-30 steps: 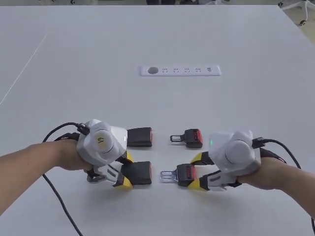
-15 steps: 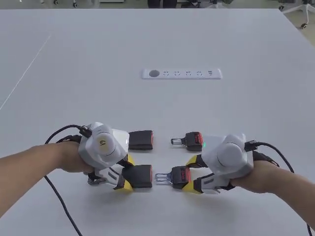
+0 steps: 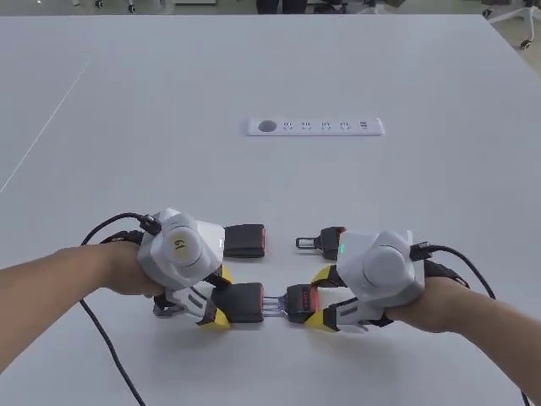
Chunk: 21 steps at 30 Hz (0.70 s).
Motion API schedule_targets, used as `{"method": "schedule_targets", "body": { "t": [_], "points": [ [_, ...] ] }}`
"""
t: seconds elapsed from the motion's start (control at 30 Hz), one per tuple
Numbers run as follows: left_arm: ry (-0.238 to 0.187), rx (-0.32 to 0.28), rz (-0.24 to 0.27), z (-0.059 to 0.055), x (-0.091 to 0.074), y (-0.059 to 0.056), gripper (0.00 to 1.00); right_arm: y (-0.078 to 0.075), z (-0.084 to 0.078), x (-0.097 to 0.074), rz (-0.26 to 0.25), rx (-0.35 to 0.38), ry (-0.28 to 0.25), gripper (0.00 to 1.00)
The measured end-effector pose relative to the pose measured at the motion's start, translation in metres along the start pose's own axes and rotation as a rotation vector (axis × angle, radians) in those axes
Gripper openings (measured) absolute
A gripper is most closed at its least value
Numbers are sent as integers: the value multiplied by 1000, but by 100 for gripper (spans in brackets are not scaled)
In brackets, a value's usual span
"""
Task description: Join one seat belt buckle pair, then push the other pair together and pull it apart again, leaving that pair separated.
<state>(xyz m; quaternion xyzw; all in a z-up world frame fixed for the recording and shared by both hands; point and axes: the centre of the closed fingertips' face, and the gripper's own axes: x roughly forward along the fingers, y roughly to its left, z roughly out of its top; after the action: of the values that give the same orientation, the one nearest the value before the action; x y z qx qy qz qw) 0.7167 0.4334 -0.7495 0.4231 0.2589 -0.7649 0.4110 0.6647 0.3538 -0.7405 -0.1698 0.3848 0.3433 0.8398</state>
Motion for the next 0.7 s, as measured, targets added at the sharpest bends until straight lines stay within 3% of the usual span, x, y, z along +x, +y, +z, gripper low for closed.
{"method": "schedule_targets", "body": {
  "t": [0.27,0.3,0.7],
  "points": [
    [-15,-9,1,0,0,0,33,2,8,6,2,14,-15,31],
    [-18,-8,0,0,0,0,33,1,7,6,-5,-15,-5,31],
    [-38,-9,3,1,0,-1,33,4,7,6,-7,-21,-20,30]
  ]
}}
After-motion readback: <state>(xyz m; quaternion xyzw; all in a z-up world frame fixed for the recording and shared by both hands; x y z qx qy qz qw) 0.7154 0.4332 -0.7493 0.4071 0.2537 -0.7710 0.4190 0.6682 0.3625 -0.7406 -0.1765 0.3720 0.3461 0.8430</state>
